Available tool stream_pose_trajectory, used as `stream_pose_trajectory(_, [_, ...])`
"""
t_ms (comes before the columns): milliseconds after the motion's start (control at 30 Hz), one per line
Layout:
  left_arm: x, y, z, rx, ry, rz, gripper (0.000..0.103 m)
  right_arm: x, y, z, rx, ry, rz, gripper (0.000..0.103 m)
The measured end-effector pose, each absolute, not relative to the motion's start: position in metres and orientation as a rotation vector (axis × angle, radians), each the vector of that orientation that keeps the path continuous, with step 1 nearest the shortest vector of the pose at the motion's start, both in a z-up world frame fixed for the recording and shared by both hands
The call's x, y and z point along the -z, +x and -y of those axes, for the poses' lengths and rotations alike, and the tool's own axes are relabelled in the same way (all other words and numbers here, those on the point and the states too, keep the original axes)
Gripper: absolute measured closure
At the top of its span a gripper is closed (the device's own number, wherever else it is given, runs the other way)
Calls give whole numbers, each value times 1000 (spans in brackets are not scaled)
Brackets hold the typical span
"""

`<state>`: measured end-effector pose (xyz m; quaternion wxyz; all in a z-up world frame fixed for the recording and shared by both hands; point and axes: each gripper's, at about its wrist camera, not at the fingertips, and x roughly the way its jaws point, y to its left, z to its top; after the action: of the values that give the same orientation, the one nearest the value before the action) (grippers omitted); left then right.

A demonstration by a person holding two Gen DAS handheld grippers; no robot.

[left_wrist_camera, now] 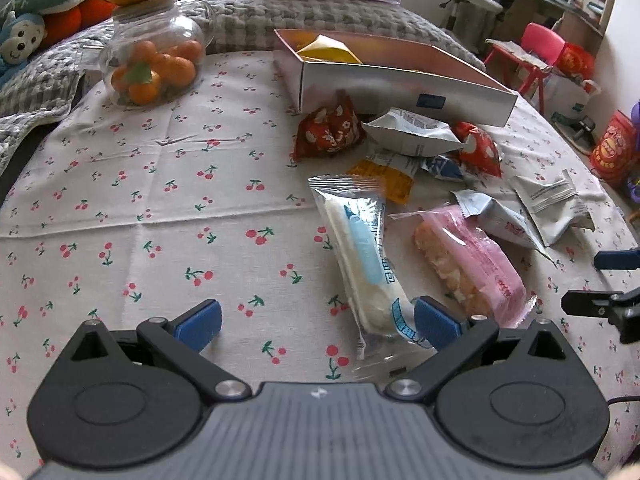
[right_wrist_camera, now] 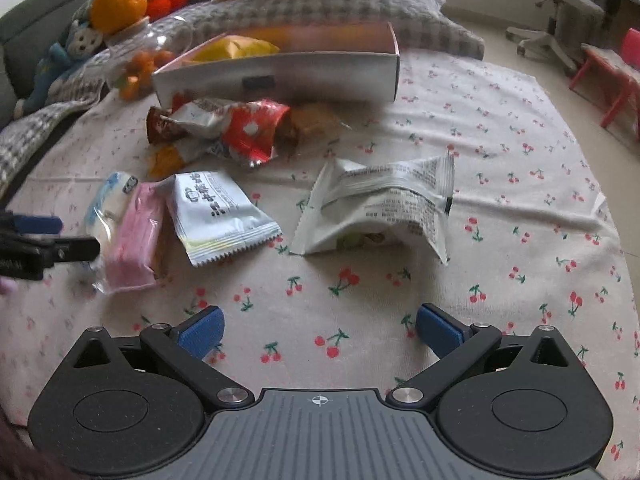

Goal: Organize snacks
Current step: 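Withdraw both open tools from the box back toward the snack pile, then grasp the white-blue bread pack with the left tool while the right grasps a white printed pack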

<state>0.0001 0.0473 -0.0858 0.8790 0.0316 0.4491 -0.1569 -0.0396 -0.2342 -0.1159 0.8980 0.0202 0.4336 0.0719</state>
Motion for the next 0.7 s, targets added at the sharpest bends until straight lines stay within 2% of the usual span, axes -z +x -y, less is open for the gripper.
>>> stream_pose_trajectory(300, [90,5,-38,339,52,-931,1,121,-40,227,-159,-27,-867,0])
stream_pose_trajectory(700, [89,12,-33,323,87,-898,28,91,-26,221,-350,130,-804,4])
